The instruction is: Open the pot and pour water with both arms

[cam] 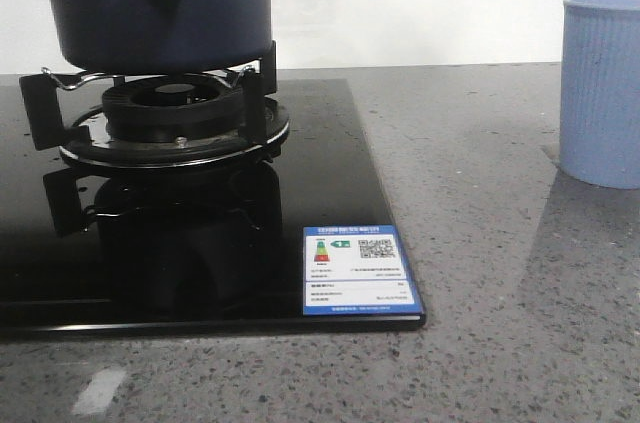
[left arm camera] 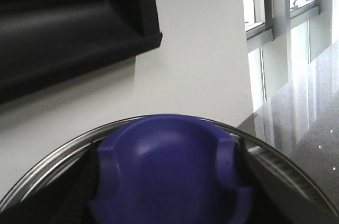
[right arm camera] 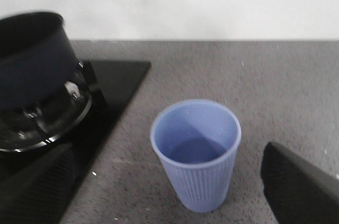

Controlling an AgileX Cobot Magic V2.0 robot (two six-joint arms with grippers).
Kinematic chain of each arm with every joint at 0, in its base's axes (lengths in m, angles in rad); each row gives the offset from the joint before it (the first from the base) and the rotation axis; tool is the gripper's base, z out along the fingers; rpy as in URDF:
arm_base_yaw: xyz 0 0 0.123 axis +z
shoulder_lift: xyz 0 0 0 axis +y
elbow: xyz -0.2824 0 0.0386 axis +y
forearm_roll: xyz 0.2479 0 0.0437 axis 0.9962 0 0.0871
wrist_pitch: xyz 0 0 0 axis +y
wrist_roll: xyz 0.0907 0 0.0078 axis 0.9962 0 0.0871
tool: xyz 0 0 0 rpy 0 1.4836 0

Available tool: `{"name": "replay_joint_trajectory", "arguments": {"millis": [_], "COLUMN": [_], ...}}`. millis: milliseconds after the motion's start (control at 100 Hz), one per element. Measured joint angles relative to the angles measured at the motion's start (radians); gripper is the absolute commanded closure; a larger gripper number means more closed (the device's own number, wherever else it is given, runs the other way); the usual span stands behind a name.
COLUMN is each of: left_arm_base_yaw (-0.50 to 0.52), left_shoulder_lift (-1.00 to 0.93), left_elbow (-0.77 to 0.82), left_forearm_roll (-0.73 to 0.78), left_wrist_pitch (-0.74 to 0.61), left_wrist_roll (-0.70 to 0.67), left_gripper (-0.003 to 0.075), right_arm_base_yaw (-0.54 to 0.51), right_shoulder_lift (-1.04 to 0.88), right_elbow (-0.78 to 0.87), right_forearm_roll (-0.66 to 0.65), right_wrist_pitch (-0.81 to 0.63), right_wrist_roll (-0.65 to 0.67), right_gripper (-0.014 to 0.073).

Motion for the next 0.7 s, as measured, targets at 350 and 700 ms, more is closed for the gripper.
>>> {"name": "replay_joint_trajectory", "arguments": {"millis": [350,700], "left_arm_base_yaw": [0.000,0.000], "left_shoulder_lift": [-0.137,-0.146], "left_elbow": [0.000,0.000], "left_forearm_roll": [-0.002,-0.002], "left_wrist_pitch": [0.012,0.034], "left_wrist_roll": [-0.056,-0.058], "left_gripper": [0.0514,0.0514], "right_arm_base_yaw": [0.033,0.103], "right_shoulder_lift": [0.008,0.199], "right_elbow": [0.328,0.356], "right_forearm_roll": [-0.002,-0.026], "right_wrist_pitch": [-0.449,-0.643], "right_wrist_roll": [-0.002,-0.002], "right_gripper": [-0.0050,-0.0050]}}
